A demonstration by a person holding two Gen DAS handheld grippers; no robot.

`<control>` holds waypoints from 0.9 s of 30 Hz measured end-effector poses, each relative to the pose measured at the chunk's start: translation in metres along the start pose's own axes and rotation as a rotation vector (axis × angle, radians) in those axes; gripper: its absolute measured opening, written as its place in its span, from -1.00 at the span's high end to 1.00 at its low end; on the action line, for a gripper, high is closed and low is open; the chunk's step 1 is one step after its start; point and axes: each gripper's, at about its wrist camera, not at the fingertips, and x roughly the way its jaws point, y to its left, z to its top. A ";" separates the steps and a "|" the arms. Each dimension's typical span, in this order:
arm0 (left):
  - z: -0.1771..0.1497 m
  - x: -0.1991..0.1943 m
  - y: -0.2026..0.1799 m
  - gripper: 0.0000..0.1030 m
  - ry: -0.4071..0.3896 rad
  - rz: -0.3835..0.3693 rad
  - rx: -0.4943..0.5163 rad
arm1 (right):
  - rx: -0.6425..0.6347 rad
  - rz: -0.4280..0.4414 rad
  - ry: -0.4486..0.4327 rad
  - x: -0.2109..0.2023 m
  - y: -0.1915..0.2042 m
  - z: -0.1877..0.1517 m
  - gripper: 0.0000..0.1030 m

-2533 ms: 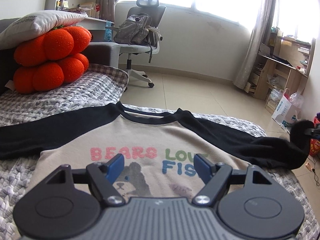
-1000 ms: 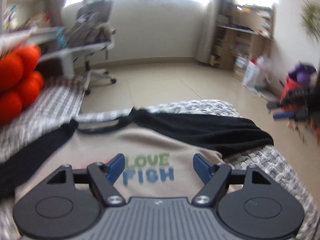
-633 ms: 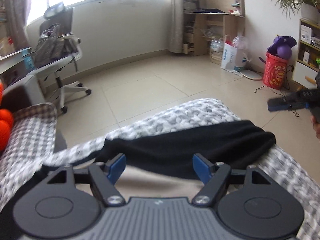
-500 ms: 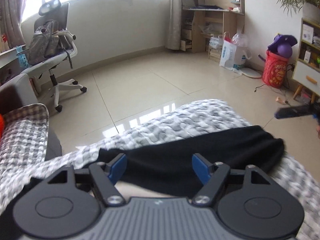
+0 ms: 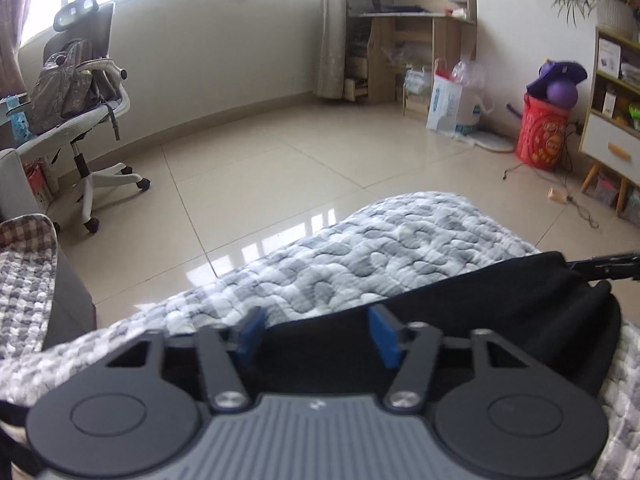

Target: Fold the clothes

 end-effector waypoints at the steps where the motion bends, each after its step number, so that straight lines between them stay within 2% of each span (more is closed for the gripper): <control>1: -0.001 -0.003 -0.003 0.36 -0.008 0.005 0.005 | 0.005 -0.007 -0.019 -0.004 0.000 -0.002 0.55; 2: -0.003 -0.006 -0.010 0.49 -0.016 0.011 0.027 | 0.008 -0.014 -0.034 -0.008 0.000 -0.003 0.62; 3: -0.004 -0.008 -0.017 0.74 -0.024 0.018 0.051 | 0.008 -0.023 -0.045 -0.012 0.000 -0.005 0.77; 4: -0.006 -0.011 -0.024 0.88 -0.031 0.026 0.074 | 0.004 -0.034 -0.054 -0.014 0.002 -0.005 0.86; 6: -0.006 -0.013 -0.034 0.96 -0.044 0.050 0.110 | -0.016 -0.063 -0.065 -0.017 0.007 -0.005 0.91; 9: 0.000 -0.017 -0.032 0.97 -0.070 0.071 0.085 | -0.060 -0.106 -0.090 -0.020 0.019 0.001 0.93; 13: 0.013 -0.022 -0.018 0.98 -0.115 0.088 0.013 | -0.105 -0.139 -0.171 -0.024 0.026 0.024 0.98; 16: 0.019 -0.022 -0.012 1.00 -0.136 0.099 -0.030 | -0.131 -0.173 -0.202 -0.017 0.023 0.048 0.99; 18: 0.019 -0.017 -0.011 1.00 -0.142 0.139 -0.040 | -0.142 -0.202 -0.202 -0.005 0.020 0.058 0.99; 23: 0.007 0.007 -0.006 0.97 -0.039 0.108 -0.093 | -0.152 -0.255 -0.134 0.023 0.010 0.052 0.93; 25: 0.002 0.011 -0.009 0.81 -0.021 0.090 -0.078 | -0.120 -0.242 -0.124 0.020 0.004 0.045 0.73; 27: 0.002 0.011 -0.011 0.62 -0.019 0.084 -0.058 | -0.081 -0.222 -0.117 0.016 -0.004 0.039 0.73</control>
